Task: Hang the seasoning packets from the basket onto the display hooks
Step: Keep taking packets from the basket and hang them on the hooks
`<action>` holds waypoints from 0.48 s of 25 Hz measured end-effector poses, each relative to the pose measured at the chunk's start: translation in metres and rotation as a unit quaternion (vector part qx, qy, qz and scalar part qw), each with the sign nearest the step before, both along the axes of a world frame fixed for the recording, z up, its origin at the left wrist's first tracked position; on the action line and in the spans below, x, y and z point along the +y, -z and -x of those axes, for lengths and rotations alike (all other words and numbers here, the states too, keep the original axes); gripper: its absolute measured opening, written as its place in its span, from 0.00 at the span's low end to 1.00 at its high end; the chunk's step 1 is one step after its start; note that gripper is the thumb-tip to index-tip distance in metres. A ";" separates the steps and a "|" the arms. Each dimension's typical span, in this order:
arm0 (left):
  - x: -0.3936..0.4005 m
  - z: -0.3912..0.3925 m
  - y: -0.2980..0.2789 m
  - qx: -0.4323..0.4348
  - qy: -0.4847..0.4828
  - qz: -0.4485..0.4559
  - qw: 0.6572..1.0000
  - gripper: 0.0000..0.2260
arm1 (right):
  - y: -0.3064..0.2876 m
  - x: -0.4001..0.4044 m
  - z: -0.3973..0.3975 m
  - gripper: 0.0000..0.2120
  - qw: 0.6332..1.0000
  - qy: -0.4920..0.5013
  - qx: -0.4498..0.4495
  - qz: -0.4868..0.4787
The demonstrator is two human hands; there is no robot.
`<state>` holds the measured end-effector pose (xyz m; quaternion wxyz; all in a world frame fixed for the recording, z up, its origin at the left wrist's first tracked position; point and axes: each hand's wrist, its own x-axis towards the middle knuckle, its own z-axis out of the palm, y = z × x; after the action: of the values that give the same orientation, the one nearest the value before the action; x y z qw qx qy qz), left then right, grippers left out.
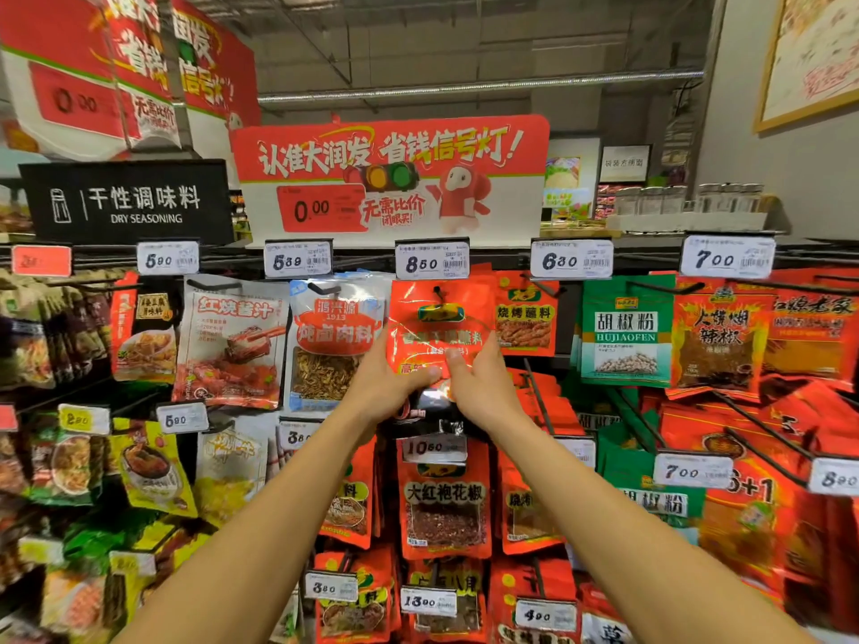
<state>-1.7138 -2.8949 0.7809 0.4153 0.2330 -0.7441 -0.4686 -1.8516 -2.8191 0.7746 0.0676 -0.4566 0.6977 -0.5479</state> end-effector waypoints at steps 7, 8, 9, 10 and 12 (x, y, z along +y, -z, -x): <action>-0.034 0.033 -0.003 -0.052 -0.069 0.020 0.996 0.35 | 0.000 -0.039 0.026 0.40 0.994 0.041 0.044 -0.088; -0.037 0.034 -0.004 -0.059 -0.076 0.028 0.995 0.35 | -0.001 -0.042 0.029 0.40 0.993 0.038 0.045 -0.097; -0.039 0.036 -0.004 -0.067 -0.082 0.036 0.994 0.36 | -0.003 -0.044 0.031 0.40 0.993 0.033 0.047 -0.107; -0.040 0.037 -0.003 -0.075 -0.088 0.046 0.992 0.37 | -0.004 -0.044 0.033 0.41 0.992 0.026 0.046 -0.116; -0.037 0.038 -0.002 -0.097 -0.112 0.069 0.987 0.39 | -0.007 -0.042 0.034 0.41 0.991 0.019 0.045 -0.123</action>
<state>-1.7516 -2.9317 0.7825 0.4056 0.3303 -0.7806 -0.3420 -1.8854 -2.8613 0.7817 0.0815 -0.4557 0.7707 -0.4379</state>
